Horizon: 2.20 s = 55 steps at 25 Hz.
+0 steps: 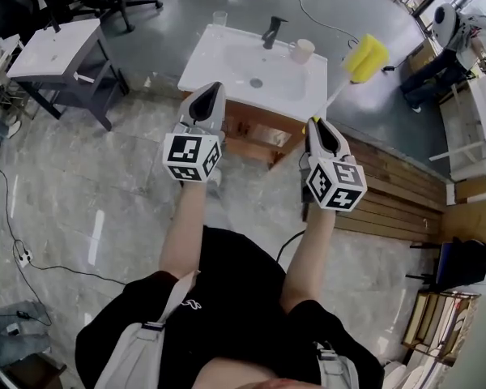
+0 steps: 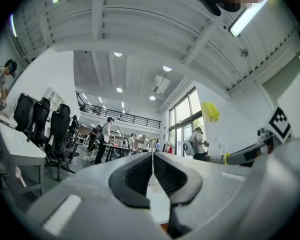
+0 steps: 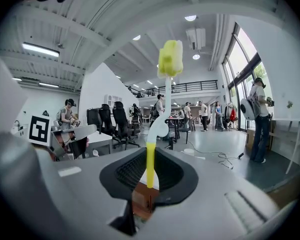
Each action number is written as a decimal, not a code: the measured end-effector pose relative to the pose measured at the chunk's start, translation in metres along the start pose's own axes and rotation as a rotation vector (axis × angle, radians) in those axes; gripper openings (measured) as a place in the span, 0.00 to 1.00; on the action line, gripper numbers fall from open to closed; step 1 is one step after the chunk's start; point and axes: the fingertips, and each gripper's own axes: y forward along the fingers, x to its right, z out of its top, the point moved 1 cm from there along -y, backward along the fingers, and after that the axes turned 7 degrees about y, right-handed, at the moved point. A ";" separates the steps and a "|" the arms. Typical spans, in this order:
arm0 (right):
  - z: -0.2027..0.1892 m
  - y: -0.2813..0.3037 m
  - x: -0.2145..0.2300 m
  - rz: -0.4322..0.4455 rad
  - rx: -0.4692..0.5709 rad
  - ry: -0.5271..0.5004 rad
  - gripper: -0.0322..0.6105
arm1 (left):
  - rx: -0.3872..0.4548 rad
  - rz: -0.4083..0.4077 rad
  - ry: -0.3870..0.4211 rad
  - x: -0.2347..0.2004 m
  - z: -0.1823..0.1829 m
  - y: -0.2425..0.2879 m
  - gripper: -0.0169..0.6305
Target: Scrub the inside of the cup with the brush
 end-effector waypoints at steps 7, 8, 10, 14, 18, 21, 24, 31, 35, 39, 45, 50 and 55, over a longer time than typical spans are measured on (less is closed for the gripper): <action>0.000 0.065 0.015 0.021 -0.012 0.025 0.13 | -0.048 -0.001 0.022 -0.032 -0.035 0.055 0.06; -0.002 0.075 0.014 0.029 -0.016 0.032 0.13 | -0.059 0.003 0.028 -0.040 -0.040 0.061 0.06; -0.004 0.095 0.013 0.044 -0.025 0.040 0.13 | -0.073 0.008 0.034 -0.055 -0.049 0.074 0.08; -0.010 0.135 0.014 0.075 -0.050 0.045 0.13 | -0.089 0.023 0.049 -0.083 -0.069 0.103 0.12; -0.015 0.169 0.019 0.073 -0.079 0.044 0.13 | -0.128 0.044 0.057 -0.107 -0.095 0.130 0.19; -0.014 0.193 0.017 0.093 -0.068 0.047 0.13 | -0.157 0.043 0.055 -0.124 -0.113 0.147 0.24; -0.015 0.217 0.018 0.112 -0.066 0.044 0.13 | -0.165 0.020 0.041 -0.133 -0.130 0.166 0.25; -0.019 0.267 0.014 0.135 -0.073 0.043 0.13 | -0.177 -0.046 0.037 -0.160 -0.160 0.213 0.39; -0.021 0.294 0.015 0.137 -0.091 0.044 0.13 | -0.195 -0.059 0.032 -0.181 -0.176 0.240 0.43; -0.024 0.318 0.018 0.135 -0.108 0.041 0.13 | -0.223 -0.071 0.006 -0.199 -0.201 0.264 0.46; -0.028 0.345 0.022 0.127 -0.130 0.033 0.13 | -0.255 -0.082 -0.018 -0.219 -0.233 0.293 0.48; -0.033 0.354 0.029 0.110 -0.141 0.041 0.13 | -0.270 -0.101 -0.020 -0.225 -0.251 0.312 0.50; -0.039 0.360 0.036 0.095 -0.149 0.049 0.13 | -0.288 -0.107 -0.017 -0.230 -0.266 0.327 0.52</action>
